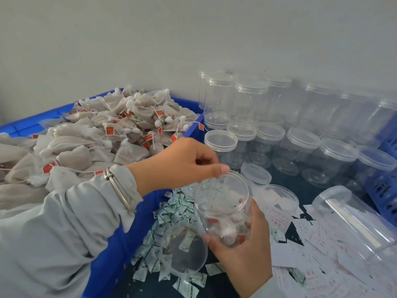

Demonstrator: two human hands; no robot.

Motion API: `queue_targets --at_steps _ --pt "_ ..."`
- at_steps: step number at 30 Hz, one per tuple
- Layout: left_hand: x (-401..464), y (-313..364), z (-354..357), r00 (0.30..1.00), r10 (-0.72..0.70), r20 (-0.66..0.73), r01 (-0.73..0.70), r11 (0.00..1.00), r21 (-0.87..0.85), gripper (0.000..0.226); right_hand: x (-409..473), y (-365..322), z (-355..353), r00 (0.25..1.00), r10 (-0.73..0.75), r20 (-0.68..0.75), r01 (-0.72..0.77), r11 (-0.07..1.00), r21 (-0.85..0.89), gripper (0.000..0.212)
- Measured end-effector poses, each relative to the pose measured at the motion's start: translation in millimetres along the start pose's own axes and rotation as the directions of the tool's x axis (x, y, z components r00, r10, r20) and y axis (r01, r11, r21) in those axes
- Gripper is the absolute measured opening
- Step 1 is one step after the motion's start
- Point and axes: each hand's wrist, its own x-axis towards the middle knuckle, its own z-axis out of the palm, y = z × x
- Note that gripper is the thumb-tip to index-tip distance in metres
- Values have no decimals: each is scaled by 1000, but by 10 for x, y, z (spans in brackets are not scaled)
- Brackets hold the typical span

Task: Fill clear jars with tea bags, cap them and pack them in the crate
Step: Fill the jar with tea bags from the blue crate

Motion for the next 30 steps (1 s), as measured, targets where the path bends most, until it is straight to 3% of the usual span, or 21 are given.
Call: queue_targets --at_steps 4,7,10,13,15,18,21,25,30 --pt "102 -251 -255 952 -122 -282 140 989 47 30 29 4 -26 997 -40 71 43 998 -53 110" --pt "163 -557 -470 826 -257 -502 323 945 47 28 23 -8 -36 996 -35 78 39 998 -43 110" --pt "159 -848 -612 742 -366 -561 484 872 71 22 -8 -11 -32 997 -18 81 18 1000 0 112" --pt "112 -1034 -620 782 -436 -445 577 775 256 20 -14 -21 -36 996 -9 87 8 1000 8 112" --pt "78 -1090 -583 809 -540 -232 585 703 406 23 -17 -38 -37 996 -14 85 14 1000 5 110" --pt "61 -1055 -582 730 -683 -10 540 569 620 24 -17 -57 -41 997 -30 74 33 999 -29 105" --pt "66 -942 -647 699 -715 13 530 530 661 38 -20 -64 -29 997 -32 72 35 999 -40 104" --pt "29 -863 -686 645 -752 131 468 525 711 38 -16 -39 -18 996 -37 86 39 999 -28 104" --pt "0 -871 -708 657 -740 146 449 540 712 36 -18 -43 -10 996 -49 68 50 999 -17 104"
